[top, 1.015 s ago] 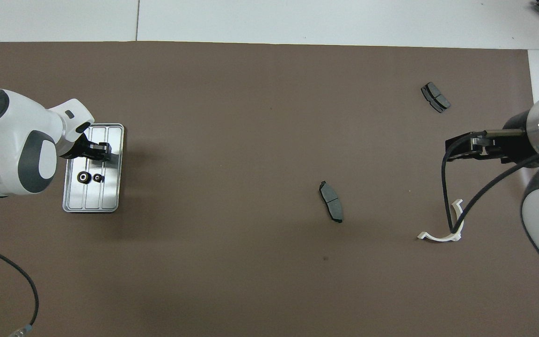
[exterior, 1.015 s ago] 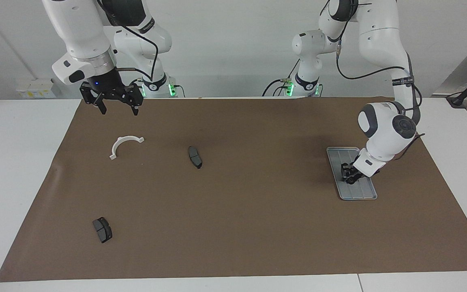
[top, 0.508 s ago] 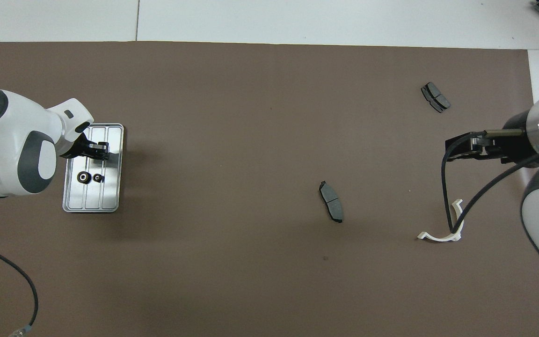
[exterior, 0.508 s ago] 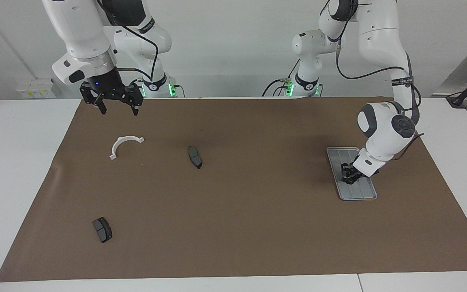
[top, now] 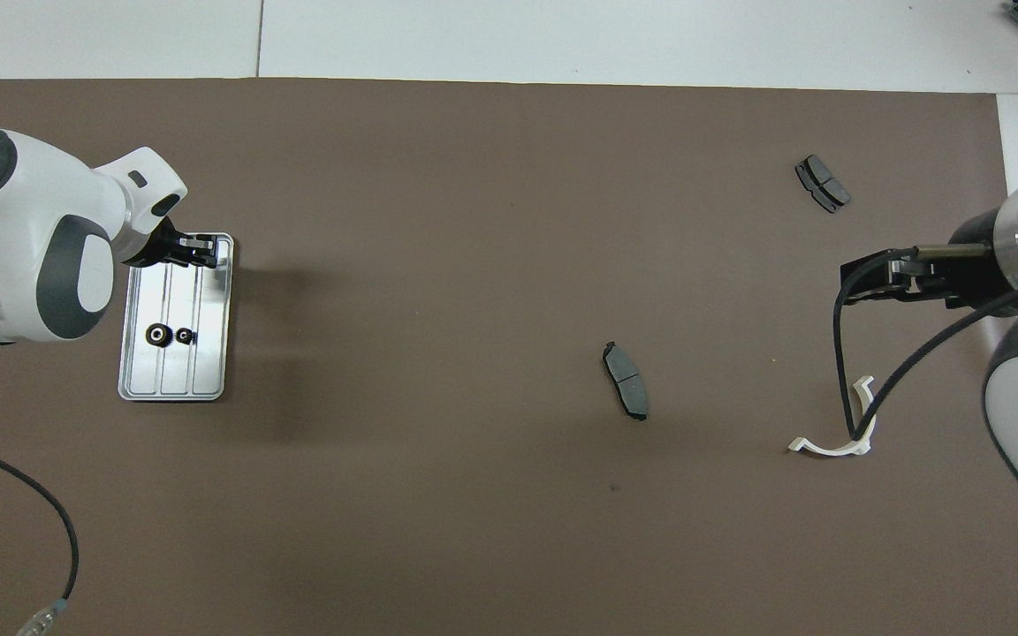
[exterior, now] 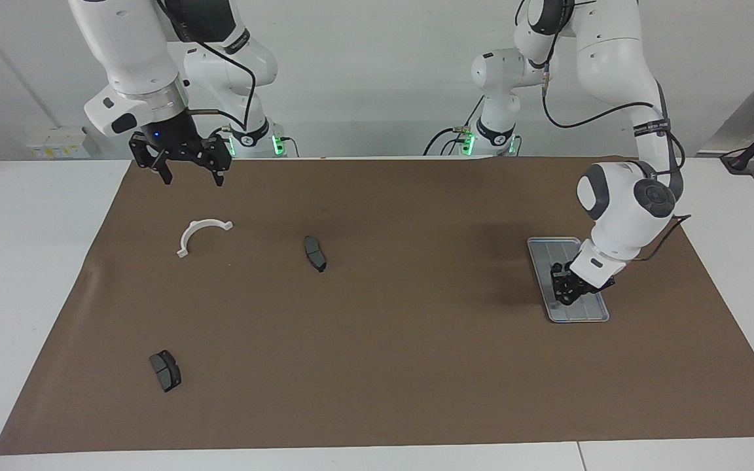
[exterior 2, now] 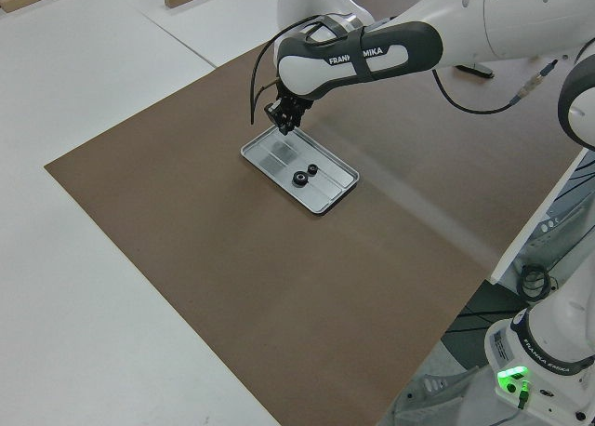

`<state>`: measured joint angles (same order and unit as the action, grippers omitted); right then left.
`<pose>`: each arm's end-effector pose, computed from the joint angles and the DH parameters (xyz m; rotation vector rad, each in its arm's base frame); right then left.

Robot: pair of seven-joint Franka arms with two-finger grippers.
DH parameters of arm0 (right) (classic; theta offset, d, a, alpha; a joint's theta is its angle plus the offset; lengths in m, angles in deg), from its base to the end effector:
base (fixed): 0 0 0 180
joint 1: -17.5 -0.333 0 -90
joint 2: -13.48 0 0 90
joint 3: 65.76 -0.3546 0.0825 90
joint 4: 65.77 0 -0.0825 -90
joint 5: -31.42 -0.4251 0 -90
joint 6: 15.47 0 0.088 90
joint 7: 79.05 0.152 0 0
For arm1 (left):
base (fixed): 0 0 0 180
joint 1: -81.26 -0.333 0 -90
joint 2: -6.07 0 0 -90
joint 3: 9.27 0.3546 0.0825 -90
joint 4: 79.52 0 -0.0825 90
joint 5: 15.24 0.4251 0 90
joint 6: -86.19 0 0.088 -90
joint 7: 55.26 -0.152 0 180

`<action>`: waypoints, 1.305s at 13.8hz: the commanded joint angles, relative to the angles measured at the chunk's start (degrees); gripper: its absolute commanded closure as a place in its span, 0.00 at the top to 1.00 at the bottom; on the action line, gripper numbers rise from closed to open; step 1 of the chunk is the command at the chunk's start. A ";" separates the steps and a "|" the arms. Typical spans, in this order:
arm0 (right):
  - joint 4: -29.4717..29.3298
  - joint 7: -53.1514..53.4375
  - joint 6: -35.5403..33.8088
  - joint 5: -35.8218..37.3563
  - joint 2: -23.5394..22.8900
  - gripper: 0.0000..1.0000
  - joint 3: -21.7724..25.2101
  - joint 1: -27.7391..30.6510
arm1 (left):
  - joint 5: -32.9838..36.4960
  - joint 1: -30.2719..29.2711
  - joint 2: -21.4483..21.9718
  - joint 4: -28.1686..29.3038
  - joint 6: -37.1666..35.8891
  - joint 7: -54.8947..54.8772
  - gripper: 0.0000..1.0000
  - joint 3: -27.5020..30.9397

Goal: Place bearing gear from tray to pile
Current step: 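Lower the left gripper into the metal tray and grasp a black gear, then carry the gear with the left gripper to mid-table and release it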

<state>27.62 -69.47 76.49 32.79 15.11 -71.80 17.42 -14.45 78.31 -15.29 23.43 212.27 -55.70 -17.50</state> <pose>0.5853 0.0600 0.6075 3.1140 -0.0929 0.0109 0.6940 -0.0573 0.3149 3.0954 -0.1504 0.0512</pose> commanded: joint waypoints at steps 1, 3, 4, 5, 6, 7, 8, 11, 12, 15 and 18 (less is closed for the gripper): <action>1.19 -0.79 -0.37 -1.28 1.19 1.00 -0.12 0.34 | 0.97 8.36 -0.62 -2.23 -3.64 11.38 0.02 0.68; 1.10 -0.79 -0.38 -1.28 1.19 1.00 -0.12 0.34 | 1.05 14.95 -0.18 -2.05 -4.52 22.28 0.03 0.68; 1.10 -0.88 -0.38 -1.28 1.19 1.00 -0.03 0.52 | 0.97 17.60 -0.09 -2.05 -4.53 25.98 0.03 0.68; 1.01 -0.79 -0.20 -1.28 1.19 1.00 -0.03 0.69 | 0.97 20.06 0.17 -2.05 -4.53 28.89 0.03 0.68; 1.01 -0.79 -0.20 -1.28 1.10 1.00 -0.03 0.87 | 0.97 22.08 0.09 -2.05 -4.09 31.18 0.03 0.68; 1.01 -0.79 -0.29 -1.28 1.10 1.00 -0.03 1.05 | 1.05 23.76 -0.18 -2.05 -3.56 32.95 0.03 0.68; 1.01 -0.88 -0.29 -1.28 1.10 1.00 -0.03 1.05 | 0.97 25.25 -0.44 -2.05 -2.86 33.83 0.03 0.59; 1.01 -0.79 -0.20 -1.28 1.10 1.00 0.06 1.14 | 0.97 28.33 -1.14 -1.44 0.56 33.93 0.03 0.50; 1.01 -1.14 -0.29 -1.28 1.10 1.00 0.06 1.14 | 0.88 29.91 -2.02 -1.52 0.92 34.02 0.04 0.59; 1.01 -1.23 -0.20 -1.28 1.10 1.00 0.23 1.22 | 0.88 31.86 -4.66 -1.35 4.52 36.74 0.14 0.50; 1.10 -0.62 0.15 -1.28 1.10 1.00 0.32 1.58 | 0.97 32.12 -4.66 -1.61 4.26 36.66 0.78 0.59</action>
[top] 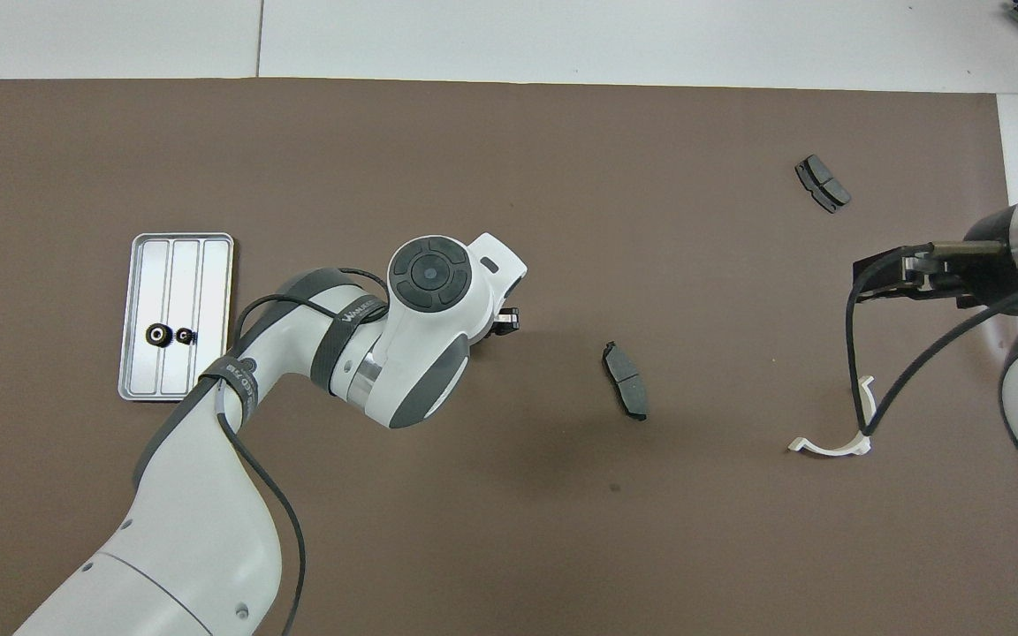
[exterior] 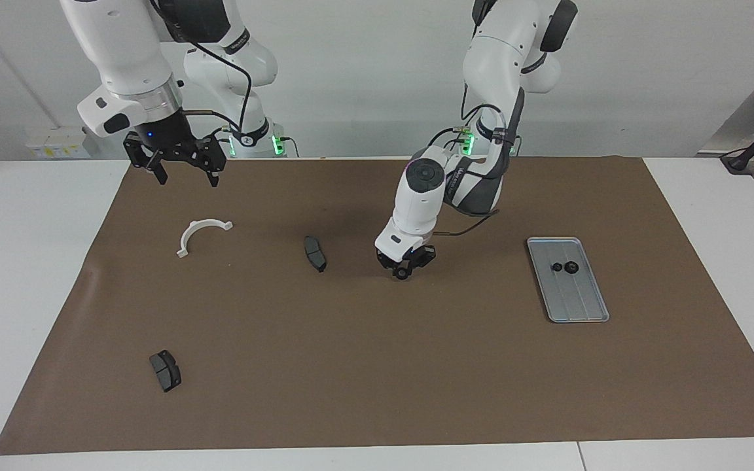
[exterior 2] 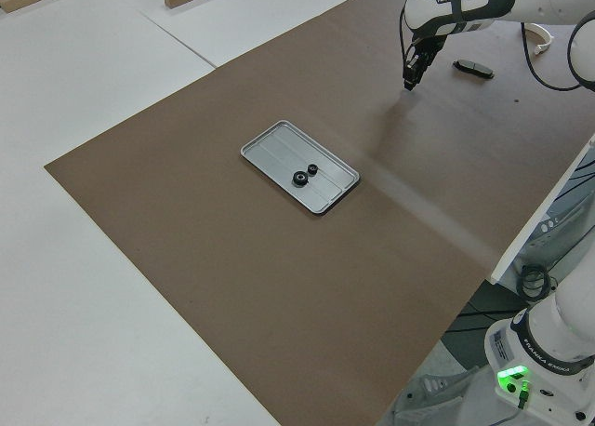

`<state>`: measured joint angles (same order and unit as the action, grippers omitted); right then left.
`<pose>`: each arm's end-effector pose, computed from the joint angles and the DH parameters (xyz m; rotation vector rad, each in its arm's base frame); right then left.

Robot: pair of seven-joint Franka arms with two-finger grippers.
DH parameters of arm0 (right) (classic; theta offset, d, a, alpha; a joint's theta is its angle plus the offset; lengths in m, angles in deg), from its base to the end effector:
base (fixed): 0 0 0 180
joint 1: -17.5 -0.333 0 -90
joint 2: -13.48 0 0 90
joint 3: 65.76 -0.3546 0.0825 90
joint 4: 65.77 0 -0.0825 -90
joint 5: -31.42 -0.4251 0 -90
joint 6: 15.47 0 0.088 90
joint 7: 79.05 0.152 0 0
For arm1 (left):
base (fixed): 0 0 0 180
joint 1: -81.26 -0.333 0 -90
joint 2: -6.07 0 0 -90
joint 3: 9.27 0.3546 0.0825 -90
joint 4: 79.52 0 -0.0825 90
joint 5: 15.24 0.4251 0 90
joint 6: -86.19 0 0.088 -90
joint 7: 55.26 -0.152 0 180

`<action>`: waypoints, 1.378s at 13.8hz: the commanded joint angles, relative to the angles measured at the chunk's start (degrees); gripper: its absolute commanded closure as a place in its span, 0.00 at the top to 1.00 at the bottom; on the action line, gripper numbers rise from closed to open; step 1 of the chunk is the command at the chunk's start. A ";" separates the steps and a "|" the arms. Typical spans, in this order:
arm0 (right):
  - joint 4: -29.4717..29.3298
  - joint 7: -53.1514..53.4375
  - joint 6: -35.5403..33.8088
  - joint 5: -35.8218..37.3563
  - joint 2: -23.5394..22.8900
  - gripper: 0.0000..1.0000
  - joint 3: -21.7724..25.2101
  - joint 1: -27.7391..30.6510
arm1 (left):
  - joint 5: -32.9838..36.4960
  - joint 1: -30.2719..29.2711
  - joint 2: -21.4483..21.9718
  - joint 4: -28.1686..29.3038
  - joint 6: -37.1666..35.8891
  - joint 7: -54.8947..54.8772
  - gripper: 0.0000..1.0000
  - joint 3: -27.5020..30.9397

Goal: Place bearing gear from tray to pile
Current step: 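Carry the gear with the left gripper to mid-table and release it, then reach the right gripper to the gear while the left gripper returns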

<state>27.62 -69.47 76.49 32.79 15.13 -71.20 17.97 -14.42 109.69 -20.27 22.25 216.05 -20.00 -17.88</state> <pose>0.5863 0.0481 0.6077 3.1132 -0.1242 0.0110 0.5710 -0.4213 0.2708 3.0758 -0.0361 -0.0056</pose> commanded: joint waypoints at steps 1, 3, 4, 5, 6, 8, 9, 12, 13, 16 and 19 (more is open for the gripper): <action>1.36 -0.71 0.93 -1.28 1.16 1.00 -0.19 1.11 | 0.94 0.40 0.49 -0.78 0.40 0.44 0.89 0.96; 2.67 -0.71 4.62 -1.28 1.24 1.00 -0.19 0.94 | 1.03 -0.74 2.24 -1.13 -1.09 0.26 0.97 1.14; 3.72 -0.53 5.24 -1.28 1.77 1.00 -0.27 0.76 | 1.03 -1.79 2.86 -1.74 -2.40 0.25 0.97 1.23; 4.95 -0.62 7.16 -1.28 2.03 1.00 -0.27 0.67 | 1.11 -3.28 2.95 -2.71 -3.98 0.25 0.97 1.23; 6.53 -0.53 8.84 -1.28 2.56 1.00 -0.27 0.32 | 1.11 -5.73 2.95 -4.02 -5.48 -0.09 0.96 1.31; 8.91 0.34 11.65 -1.28 2.74 1.00 -0.45 -0.64 | 0.85 -12.14 3.91 -4.56 -7.94 -7.34 0.95 0.97; 8.92 0.96 12.19 -1.28 2.04 1.00 -0.45 -1.87 | 0.50 -14.96 4.70 -4.56 -9.60 -11.74 0.94 0.96; 9.44 5.60 15.42 -1.28 -1.03 1.00 -0.45 -6.95 | 0.41 -22.61 6.64 -3.95 -12.86 -21.07 0.94 1.14; 9.62 7.88 17.62 -1.28 -2.61 1.00 -0.45 -9.50 | 0.41 -24.90 7.08 -3.51 -14.27 -24.93 0.94 1.23; 9.45 16.83 24.12 -0.32 -8.93 1.00 -0.45 -15.21 | 0.41 -30.00 8.92 0.69 -14.46 -33.47 0.91 1.31; 8.75 27.21 29.84 1.79 -14.73 1.00 -0.36 -21.11 | 0.41 -32.82 11.91 6.93 -12.79 -37.27 0.85 1.40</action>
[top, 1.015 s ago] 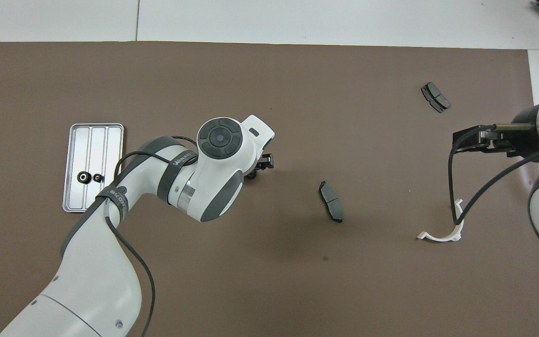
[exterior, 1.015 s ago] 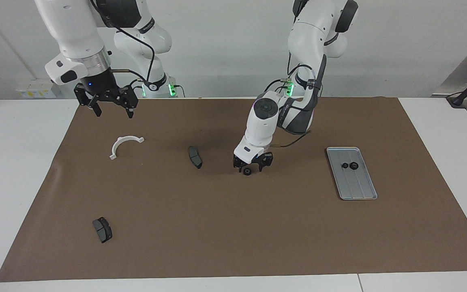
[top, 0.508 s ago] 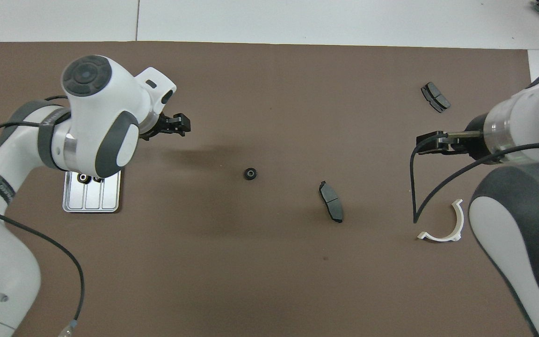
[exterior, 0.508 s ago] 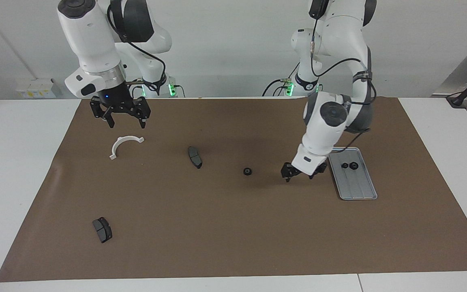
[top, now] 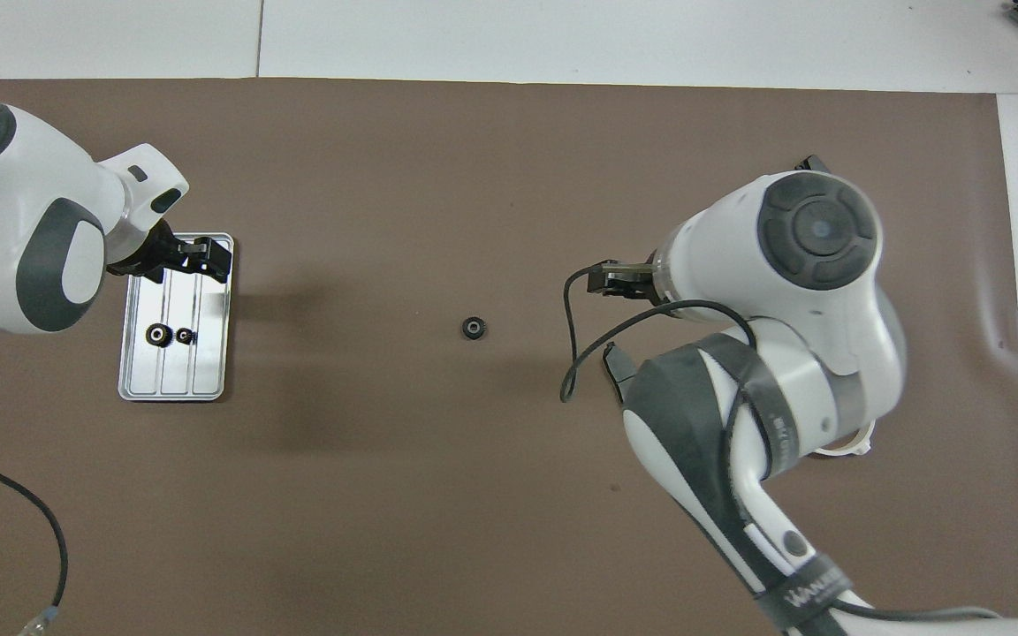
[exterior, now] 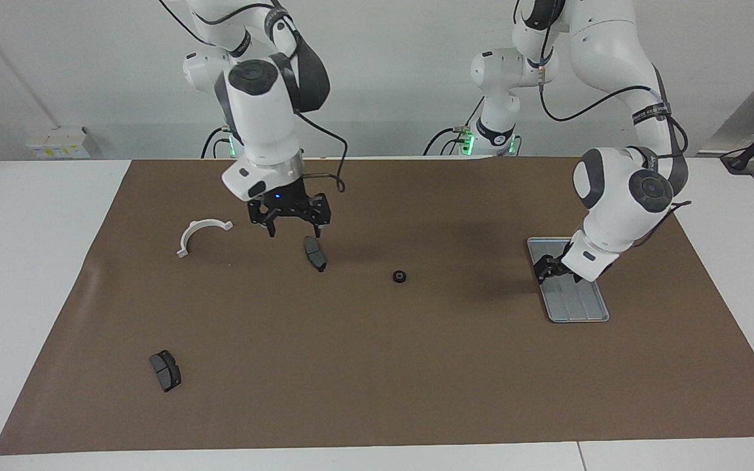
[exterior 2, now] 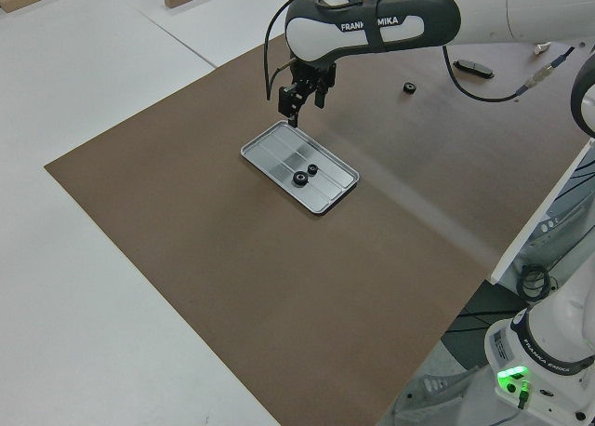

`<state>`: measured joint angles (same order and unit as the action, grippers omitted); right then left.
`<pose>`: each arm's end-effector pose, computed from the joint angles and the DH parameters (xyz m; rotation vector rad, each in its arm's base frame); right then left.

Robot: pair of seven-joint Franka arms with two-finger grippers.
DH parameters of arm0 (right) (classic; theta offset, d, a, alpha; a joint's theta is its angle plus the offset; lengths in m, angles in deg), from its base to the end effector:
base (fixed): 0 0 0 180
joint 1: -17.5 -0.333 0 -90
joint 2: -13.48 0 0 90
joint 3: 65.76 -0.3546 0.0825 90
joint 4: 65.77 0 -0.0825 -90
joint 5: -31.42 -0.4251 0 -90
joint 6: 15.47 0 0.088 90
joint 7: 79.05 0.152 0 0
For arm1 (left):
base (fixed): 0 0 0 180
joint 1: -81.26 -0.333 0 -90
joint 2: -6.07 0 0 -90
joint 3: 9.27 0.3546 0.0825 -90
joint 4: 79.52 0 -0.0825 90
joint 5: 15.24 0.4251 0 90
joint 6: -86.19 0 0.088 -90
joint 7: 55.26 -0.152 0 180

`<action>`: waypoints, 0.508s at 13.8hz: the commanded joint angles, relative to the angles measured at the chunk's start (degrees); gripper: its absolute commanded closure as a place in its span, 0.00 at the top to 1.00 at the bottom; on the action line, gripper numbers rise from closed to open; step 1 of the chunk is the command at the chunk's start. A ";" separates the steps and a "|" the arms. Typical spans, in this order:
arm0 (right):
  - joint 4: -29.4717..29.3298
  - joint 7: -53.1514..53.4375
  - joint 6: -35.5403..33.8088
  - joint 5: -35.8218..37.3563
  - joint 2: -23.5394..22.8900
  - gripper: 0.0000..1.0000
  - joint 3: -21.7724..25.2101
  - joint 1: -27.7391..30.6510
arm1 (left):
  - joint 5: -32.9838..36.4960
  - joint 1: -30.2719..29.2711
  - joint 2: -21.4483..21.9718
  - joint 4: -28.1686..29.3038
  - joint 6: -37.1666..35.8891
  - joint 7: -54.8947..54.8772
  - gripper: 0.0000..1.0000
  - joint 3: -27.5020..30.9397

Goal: Place bearing gear from tray to pile
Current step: 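Reach the right gripper to the gear while the left gripper returns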

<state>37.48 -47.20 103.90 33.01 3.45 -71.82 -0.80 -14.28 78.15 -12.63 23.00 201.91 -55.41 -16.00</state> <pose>0.6123 0.2713 0.4344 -3.0875 0.1870 -0.1514 0.6702 -0.0366 0.3343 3.1160 -0.1082 -0.1471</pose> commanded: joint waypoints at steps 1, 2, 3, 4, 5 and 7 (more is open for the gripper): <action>-2.07 7.67 3.14 2.53 -4.63 1.00 0.25 -3.75 | 0.27 -1.81 5.06 8.03 1.96 -1.87 0.83 -0.47; -3.56 10.49 3.67 3.41 -6.91 1.00 0.25 -5.41 | 0.27 -2.07 5.85 10.14 2.66 -1.79 0.82 -0.47; -4.97 12.86 4.55 4.20 -8.93 1.00 0.25 -6.48 | 0.27 -2.34 6.73 11.90 3.71 -1.09 0.81 -0.47; -6.81 14.80 4.99 4.39 -10.96 1.00 0.25 -7.36 | 0.27 -2.60 7.26 13.40 4.77 -0.73 0.80 -0.47; -8.92 17.08 4.91 4.56 -13.59 1.00 0.25 -9.10 | 0.27 -2.60 7.79 14.46 5.56 -0.12 0.80 -0.47; -14.71 25.15 5.08 9.63 -21.13 1.00 0.34 -12.89 | 0.27 -2.87 7.79 15.43 6.62 3.12 0.73 -0.47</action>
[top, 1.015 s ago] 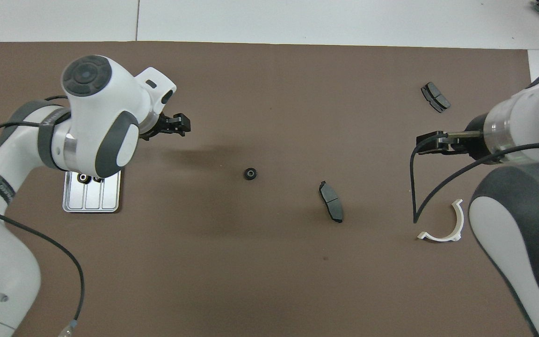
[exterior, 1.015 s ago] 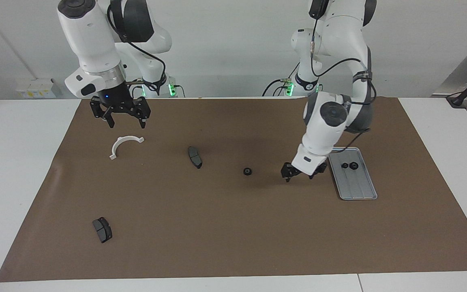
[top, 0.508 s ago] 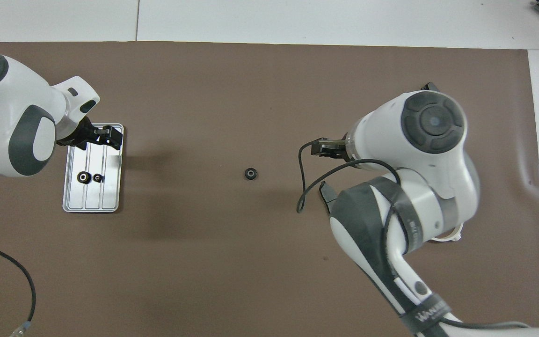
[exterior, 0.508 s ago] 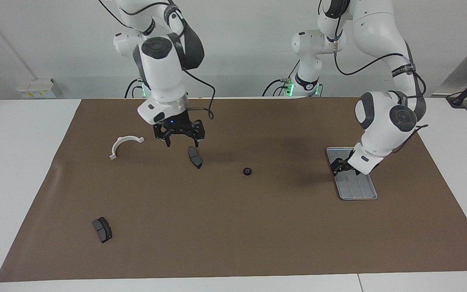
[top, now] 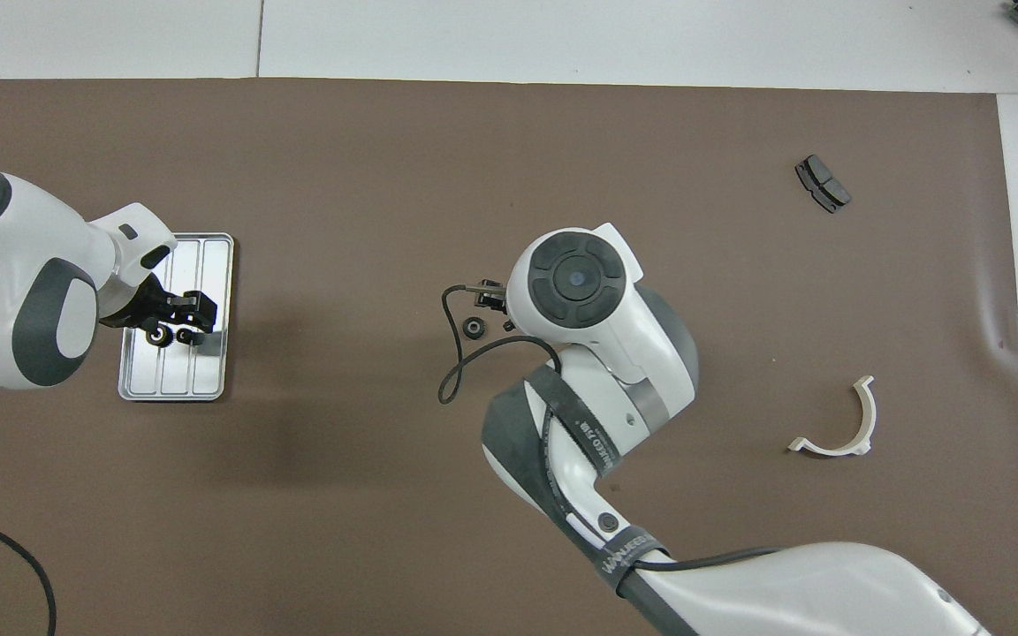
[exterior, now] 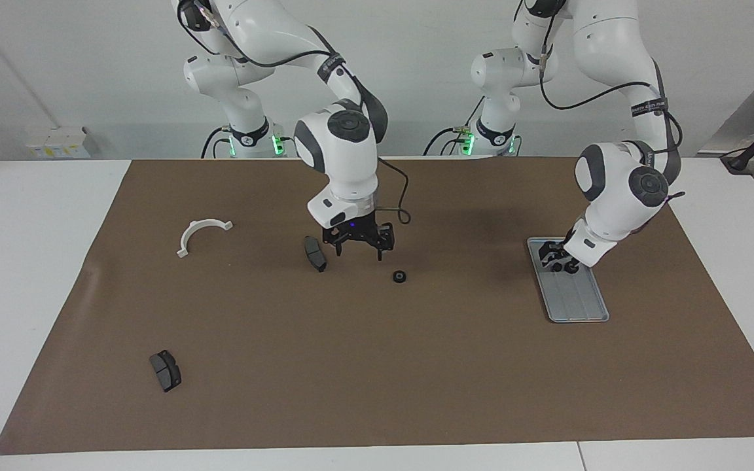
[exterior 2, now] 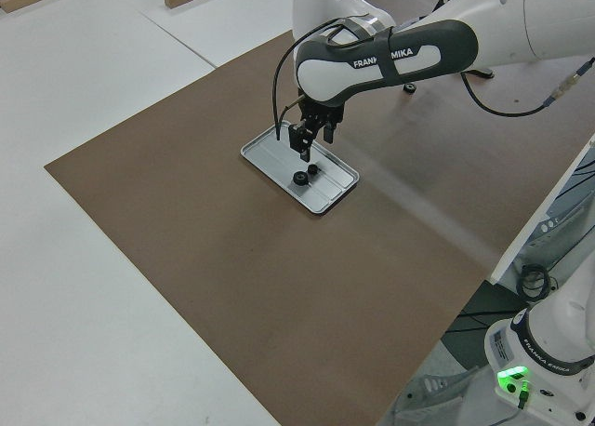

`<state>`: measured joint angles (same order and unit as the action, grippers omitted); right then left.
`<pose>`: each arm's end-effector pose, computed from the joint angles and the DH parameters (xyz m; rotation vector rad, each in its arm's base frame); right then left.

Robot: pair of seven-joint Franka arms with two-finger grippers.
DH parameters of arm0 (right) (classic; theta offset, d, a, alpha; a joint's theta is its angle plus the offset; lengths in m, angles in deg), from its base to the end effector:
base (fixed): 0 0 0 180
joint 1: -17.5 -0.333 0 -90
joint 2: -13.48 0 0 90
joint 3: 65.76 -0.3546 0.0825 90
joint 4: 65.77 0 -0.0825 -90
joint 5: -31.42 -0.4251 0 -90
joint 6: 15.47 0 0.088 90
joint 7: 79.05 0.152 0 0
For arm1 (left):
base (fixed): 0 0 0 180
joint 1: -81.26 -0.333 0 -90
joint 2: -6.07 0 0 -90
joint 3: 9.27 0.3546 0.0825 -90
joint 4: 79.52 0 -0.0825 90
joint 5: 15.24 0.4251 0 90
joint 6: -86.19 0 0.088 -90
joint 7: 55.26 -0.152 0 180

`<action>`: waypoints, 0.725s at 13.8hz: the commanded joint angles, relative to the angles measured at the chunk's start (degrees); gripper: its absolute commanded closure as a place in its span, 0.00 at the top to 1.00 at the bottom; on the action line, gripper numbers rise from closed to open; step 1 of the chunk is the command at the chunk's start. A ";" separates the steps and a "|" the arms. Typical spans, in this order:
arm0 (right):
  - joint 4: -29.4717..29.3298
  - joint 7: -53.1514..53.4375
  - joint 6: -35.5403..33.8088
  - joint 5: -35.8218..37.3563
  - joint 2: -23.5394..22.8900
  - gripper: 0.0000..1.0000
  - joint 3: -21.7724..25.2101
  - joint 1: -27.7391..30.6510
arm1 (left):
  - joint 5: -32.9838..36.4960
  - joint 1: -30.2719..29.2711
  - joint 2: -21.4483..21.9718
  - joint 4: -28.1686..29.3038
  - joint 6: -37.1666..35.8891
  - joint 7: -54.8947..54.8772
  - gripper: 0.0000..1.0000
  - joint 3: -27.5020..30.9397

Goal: Place bearing gear from tray to pile
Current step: 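Reach the right gripper to the gear while the left gripper returns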

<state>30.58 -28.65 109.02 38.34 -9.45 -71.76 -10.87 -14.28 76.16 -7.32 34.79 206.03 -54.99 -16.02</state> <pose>0.6088 0.3973 0.3496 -3.0997 0.3520 -0.1738 0.6154 -0.0151 0.3025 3.1228 -0.0501 -0.2122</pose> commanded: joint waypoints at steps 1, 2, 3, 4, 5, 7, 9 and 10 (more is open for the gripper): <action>-9.85 8.72 -0.04 6.77 -10.53 1.00 0.11 -2.92 | 0.27 -0.88 2.49 4.16 3.46 4.72 0.72 -0.45; -11.26 9.70 0.13 6.97 -12.04 1.00 0.10 -3.00 | 0.27 -0.88 2.49 4.78 4.86 7.00 0.72 -0.45; -12.84 10.58 0.13 6.80 -13.44 1.00 0.02 -3.18 | 0.27 -0.88 2.49 5.30 6.27 9.37 0.71 -0.45; -12.94 11.11 0.22 6.62 -13.55 1.00 -0.07 -3.35 | 0.27 -0.88 2.40 5.48 7.41 11.05 0.70 -0.37; -12.94 11.03 0.31 6.53 -13.55 1.00 -0.07 -3.44 | 0.27 -0.97 2.32 6.09 8.56 12.37 0.69 -0.37; -12.68 11.03 1.53 6.36 -13.90 1.00 -0.16 -3.53 | 0.27 -1.06 2.32 7.15 10.49 14.14 0.66 -0.37; -11.72 10.50 1.72 5.83 -13.72 1.00 -1.20 -3.44 | 0.27 -1.06 2.49 8.47 10.94 15.11 0.62 -0.37; -11.10 10.15 1.80 5.83 -13.72 1.00 -1.48 -3.36 | 0.27 -1.06 2.75 9.08 11.03 15.11 0.59 -0.37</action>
<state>19.07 -18.85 109.64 44.01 -22.62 -72.22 -14.54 -14.28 75.73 -6.73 40.62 215.19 -41.07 -16.02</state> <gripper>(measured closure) 0.000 0.370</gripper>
